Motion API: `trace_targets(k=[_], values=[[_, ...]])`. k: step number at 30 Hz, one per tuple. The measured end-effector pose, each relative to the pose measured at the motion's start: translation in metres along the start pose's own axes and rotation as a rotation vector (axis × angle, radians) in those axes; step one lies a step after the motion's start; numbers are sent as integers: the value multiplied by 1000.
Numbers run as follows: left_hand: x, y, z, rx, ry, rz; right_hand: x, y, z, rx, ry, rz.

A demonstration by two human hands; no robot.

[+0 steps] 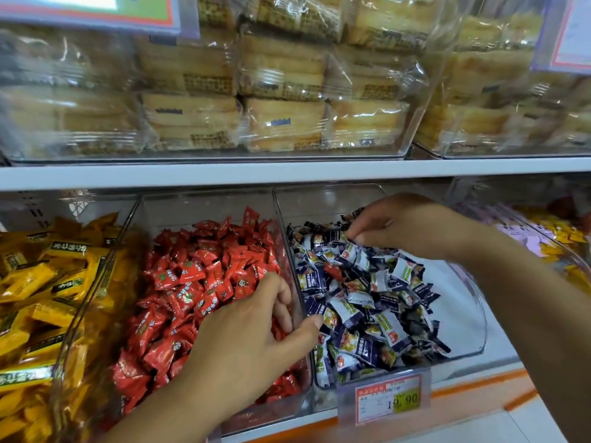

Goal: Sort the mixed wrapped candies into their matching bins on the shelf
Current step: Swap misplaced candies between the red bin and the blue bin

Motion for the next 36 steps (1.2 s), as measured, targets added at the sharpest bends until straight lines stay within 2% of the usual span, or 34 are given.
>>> trace_targets(k=[4,6,15,17,19,22,24,26,29,33,36], values=[[0,0,1,-1,0,1,17,-9,49,-69,-161,-63],[0,-1,1,-1,1,-2,28,-5,61,-79,-129,-70],[1,0,-1,7,-2,-14,37,3,26,69,77,-4],[1,0,-1,8,1,-11,43,-9,37,79,53,-49],[0,-1,0,9,-1,-9,46,-20,56,104,-50,-98],[0,-2,0,5,-3,-10,52,-12,71,-69,-182,-81],[0,-2,0,4,-7,-9,53,4,62,-218,-168,0],[0,-3,1,2,-9,-5,48,15,48,-270,-136,58],[1,-2,0,4,-3,-2,41,24,33,-193,-69,79],[1,1,0,13,-1,-12,45,13,31,-89,81,-9],[1,1,0,15,-1,-18,54,-3,53,-144,-58,-92]])
Point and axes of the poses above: each hand's wrist, its own x-axis towards the middle knuckle, its own z-axis out of the palm, y = z × x, the point moved 3 cm from there along x, towards the middle knuckle, and after that the axes turned 7 degrees about -y, right-handed, at the moved point
